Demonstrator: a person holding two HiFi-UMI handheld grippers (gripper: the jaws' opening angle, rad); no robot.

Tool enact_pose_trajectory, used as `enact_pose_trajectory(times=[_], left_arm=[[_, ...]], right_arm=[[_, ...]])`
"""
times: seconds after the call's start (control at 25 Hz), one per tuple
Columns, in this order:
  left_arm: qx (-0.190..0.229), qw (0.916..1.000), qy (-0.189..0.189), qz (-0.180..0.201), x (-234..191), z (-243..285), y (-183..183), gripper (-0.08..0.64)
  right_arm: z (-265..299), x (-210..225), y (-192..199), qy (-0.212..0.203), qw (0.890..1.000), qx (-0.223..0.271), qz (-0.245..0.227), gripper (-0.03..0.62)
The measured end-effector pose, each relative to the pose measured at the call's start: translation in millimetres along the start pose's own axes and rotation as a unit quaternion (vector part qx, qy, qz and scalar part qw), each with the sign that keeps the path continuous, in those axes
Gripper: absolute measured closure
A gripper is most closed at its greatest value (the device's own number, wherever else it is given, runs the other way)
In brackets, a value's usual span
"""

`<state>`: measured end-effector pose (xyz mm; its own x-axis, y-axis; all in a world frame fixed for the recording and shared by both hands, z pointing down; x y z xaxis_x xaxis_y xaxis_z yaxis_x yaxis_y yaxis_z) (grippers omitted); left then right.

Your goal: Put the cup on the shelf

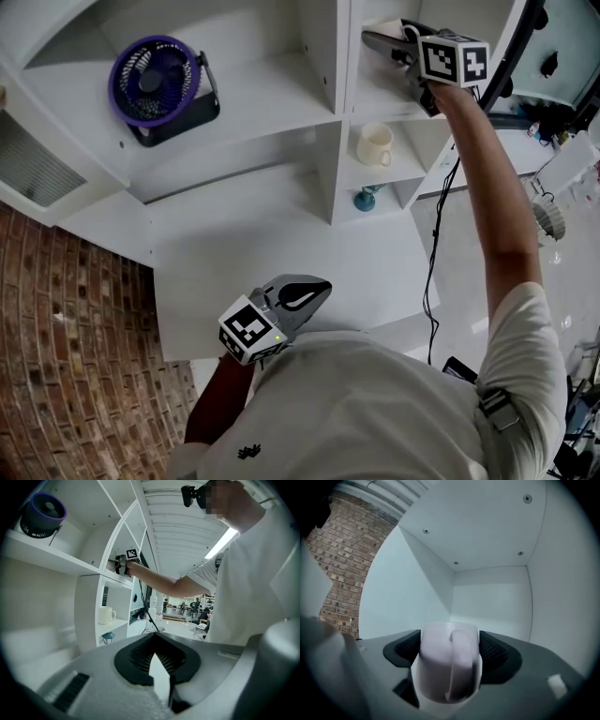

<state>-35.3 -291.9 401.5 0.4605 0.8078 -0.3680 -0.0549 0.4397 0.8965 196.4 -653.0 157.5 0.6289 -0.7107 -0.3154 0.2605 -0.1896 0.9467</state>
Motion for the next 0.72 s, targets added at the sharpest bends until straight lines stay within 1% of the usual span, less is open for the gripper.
enact_pose_trajectory(times=[0.24, 0.44, 0.72], left_arm=[[-0.001, 1.0, -0.008, -0.005, -1, 0, 2, 0.555], [-0.003, 1.0, -0.008, -0.004, 0, 1, 3, 0.555], [-0.005, 1.0, -0.003, -0.003, 4, 1, 4, 0.555]], right_arm=[[15, 5, 8, -0.006, 1.0, -0.021, 0.001, 0.189], [13, 7, 10, -0.011, 0.999, -0.037, -0.008, 0.189], [8, 8, 13, -0.013, 0.998, -0.069, -0.004, 0.192]])
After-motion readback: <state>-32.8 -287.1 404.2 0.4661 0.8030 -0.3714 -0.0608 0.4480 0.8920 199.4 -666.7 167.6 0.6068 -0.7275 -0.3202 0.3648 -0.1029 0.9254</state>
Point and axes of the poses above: the fingertips, and each gripper's own axes: z forward along the fingers, x to its right, y out of its underside, the point moved 10 cm from there along -z, backward along the fingers, and after that the axes turned 13 degrees about -z, right-handed, at the moved point
